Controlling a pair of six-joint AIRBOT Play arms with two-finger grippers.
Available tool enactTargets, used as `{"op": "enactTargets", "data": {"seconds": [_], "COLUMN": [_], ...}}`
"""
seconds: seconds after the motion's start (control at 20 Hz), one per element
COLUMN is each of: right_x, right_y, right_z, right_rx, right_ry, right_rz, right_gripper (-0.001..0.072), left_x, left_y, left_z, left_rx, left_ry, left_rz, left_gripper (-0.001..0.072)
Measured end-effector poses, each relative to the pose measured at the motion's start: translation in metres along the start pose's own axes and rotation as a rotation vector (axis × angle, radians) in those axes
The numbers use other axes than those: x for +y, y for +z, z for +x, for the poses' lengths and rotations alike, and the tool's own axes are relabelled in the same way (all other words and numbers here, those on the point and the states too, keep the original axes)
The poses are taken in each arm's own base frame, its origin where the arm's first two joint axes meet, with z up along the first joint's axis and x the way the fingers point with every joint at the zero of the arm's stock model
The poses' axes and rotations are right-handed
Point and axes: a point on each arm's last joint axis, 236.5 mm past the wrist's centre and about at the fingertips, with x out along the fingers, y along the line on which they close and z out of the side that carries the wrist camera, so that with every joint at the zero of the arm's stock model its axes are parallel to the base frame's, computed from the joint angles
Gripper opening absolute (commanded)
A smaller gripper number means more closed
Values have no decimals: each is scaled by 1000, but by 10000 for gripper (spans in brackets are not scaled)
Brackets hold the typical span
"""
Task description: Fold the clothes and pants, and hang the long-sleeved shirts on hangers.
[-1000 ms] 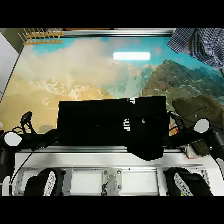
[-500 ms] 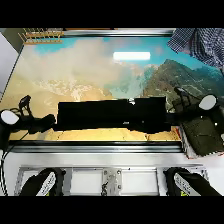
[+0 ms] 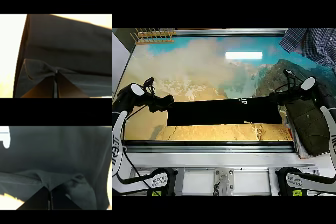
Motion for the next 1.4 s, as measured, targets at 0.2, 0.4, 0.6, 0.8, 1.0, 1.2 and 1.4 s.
{"op": "enactTargets", "data": {"seconds": [0.2,0.4,0.6,0.8,1.0,1.2,1.4], "right_x": [4,11,14,22,28,31,32], "right_y": [36,76,77,53,41,38,37], "right_z": [12,-17,-65,-94,-110,-115,-116], "right_rx": [-123,-289,-363,-386,-410,-418,-419], "right_ry": [44,85,69,57,52,57,60], "right_rz": [57,101,70,42,25,21,21], "right_gripper": [511,486,486,486,486,486,486], "left_x": [-11,-17,14,44,46,33,12], "left_y": [33,69,47,-37,-97,-105,-90], "left_z": [9,-22,-48,-21,14,33,45], "left_rx": [-32,-143,-174,-57,-12,-35,-36], "left_ry": [-38,-73,-48,-21,-66,-157,-204], "left_rz": [-15,-31,-98,-205,-339,-450,-447], "left_gripper": [621,621,621,620,621,620,398]}}
